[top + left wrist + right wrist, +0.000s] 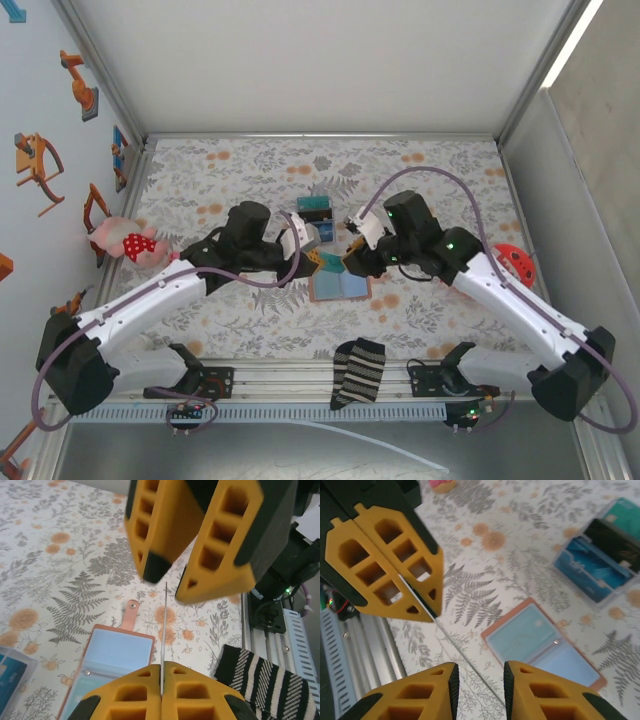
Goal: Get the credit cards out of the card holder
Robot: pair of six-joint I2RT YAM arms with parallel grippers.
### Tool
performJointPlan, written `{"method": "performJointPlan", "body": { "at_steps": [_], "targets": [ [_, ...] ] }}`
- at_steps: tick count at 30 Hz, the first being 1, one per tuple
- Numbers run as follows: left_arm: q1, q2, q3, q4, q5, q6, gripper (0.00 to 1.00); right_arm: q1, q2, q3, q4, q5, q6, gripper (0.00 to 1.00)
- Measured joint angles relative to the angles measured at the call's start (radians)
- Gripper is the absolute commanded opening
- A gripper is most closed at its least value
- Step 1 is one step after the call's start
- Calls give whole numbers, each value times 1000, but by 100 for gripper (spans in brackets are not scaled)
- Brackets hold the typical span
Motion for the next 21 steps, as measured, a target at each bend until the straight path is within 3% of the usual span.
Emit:
{"method": "performJointPlan", "body": {
  "at_steps": [5, 10, 14, 21],
  "targets": [
    [1, -137, -95, 98, -60, -102, 0, 0, -188, -125, 159, 74, 116, 54],
    [1, -280, -196, 240, -96, -232, 0, 0, -305, -273, 361, 66, 253, 60],
    [1, -352, -233, 318, -106, -315, 0, 0, -312, -363, 537, 2, 351, 65],
    [1, -420, -252, 407, -105, -417, 0, 0, -240, -391, 788, -148, 459, 61]
  ]
}}
